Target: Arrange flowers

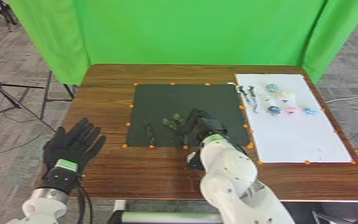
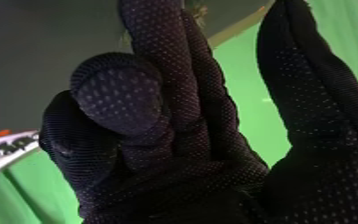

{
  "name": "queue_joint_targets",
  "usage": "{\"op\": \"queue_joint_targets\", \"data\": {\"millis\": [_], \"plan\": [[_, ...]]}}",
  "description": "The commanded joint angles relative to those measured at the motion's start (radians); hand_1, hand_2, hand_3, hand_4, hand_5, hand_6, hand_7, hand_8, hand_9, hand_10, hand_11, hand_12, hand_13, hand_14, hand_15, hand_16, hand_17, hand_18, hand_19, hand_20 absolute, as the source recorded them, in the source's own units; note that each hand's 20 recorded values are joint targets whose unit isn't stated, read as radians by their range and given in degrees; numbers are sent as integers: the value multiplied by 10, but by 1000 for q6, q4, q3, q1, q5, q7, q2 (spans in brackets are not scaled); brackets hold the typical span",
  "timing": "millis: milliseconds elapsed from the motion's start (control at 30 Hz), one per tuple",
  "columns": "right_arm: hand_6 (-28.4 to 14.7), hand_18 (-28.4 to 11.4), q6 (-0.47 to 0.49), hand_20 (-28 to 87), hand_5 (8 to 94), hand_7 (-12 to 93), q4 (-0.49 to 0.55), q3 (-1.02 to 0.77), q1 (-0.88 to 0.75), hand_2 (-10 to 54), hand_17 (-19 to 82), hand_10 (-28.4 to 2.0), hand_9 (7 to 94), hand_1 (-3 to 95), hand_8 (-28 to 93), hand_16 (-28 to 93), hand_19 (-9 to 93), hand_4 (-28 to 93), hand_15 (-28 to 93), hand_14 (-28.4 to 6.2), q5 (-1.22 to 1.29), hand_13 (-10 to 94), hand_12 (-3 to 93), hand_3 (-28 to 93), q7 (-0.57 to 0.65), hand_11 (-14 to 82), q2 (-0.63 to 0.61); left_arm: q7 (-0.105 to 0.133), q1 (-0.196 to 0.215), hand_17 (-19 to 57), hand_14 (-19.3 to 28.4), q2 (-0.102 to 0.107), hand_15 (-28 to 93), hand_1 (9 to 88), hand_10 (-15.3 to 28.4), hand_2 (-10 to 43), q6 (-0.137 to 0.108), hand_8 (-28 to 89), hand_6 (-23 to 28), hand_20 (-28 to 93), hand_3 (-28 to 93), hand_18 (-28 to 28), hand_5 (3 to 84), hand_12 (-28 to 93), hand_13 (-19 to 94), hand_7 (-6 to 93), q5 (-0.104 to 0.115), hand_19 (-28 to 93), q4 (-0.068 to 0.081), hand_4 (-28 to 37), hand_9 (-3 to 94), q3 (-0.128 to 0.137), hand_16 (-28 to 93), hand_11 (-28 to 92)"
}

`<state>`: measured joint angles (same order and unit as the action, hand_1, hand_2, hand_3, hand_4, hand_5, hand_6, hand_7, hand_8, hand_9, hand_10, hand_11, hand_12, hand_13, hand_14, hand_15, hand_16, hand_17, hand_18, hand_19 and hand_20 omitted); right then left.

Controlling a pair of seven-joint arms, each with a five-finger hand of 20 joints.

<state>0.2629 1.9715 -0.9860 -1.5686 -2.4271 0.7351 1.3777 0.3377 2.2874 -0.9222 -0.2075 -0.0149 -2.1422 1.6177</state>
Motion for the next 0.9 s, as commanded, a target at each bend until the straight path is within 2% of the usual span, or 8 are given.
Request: {"op": "queue_joint_targets", "data": {"millis": [33,100,300,400,500,633,733,900], "plan": [[-86,-218,-132,380,686,122,-87,20,64,-70,546,-174,804,351,-90,339,932,-178,483,-94,-262,830,223,707,-36,220,-87,13,9,-39,158,-12,522,269,141,184,15,-120,72,115,726,152,421,137,294,251,-32,437,4,-283,393,-5,-79,292],[-88,-224,-150,367,679,121,-121,13,120,-69,526,-185,765,350,-91,319,932,-177,470,-111,-234,796,210,714,2,203,-123,7,12,-40,158,-10,522,270,141,184,-33,-120,72,115,725,153,421,137,293,252,-91,437,2,-283,393,-6,-79,292],[-92,-231,-147,379,674,129,-265,-2,286,-55,515,-196,731,379,-87,291,932,-189,476,-123,-170,770,192,728,66,184,-197,61,15,-42,158,-7,505,270,142,182,-17,-122,71,113,724,153,418,128,288,234,-83,430,-1,-283,388,-9,-83,274],[-102,-232,-95,386,647,128,-299,-31,338,-66,511,-207,699,376,-87,283,932,-191,491,-130,-34,751,183,737,87,172,-188,43,-29,-41,155,-25,474,273,137,186,-88,-119,66,112,723,153,441,113,308,217,-181,425,16,-283,421,-14,-89,250],[-134,-238,-79,378,590,100,-344,-11,387,-88,497,-237,614,358,-81,251,932,-197,499,-145,-68,711,162,737,68,139,-184,26,-54,-38,147,-53,452,275,133,189,-56,-121,62,113,725,153,449,107,318,211,-209,426,22,-283,432,8,-95,243],[-143,-243,-78,381,560,86,-384,15,441,-94,493,-244,578,360,-75,238,932,-200,524,-145,-64,701,157,735,74,125,-194,115,-112,-37,145,51,441,275,134,191,-98,-119,62,111,725,152,452,106,316,209,-179,426,41,-283,434,-36,-94,241],[-135,-240,-51,449,565,97,-415,41,481,-95,509,-230,622,364,-73,246,932,-201,585,-134,-65,722,162,728,74,146,-209,93,-139,-36,149,86,457,275,136,192,-129,-118,64,111,727,151,454,109,319,211,-234,427,45,-283,434,-29,-85,245],[-134,-237,-24,474,577,101,-503,78,539,-95,517,-228,630,365,-73,249,932,-202,589,-134,-58,727,163,721,87,146,-217,92,-176,-37,150,99,461,275,137,192,-114,-118,65,112,727,152,454,111,320,213,-190,429,53,-283,435,-47,-86,251]]}}
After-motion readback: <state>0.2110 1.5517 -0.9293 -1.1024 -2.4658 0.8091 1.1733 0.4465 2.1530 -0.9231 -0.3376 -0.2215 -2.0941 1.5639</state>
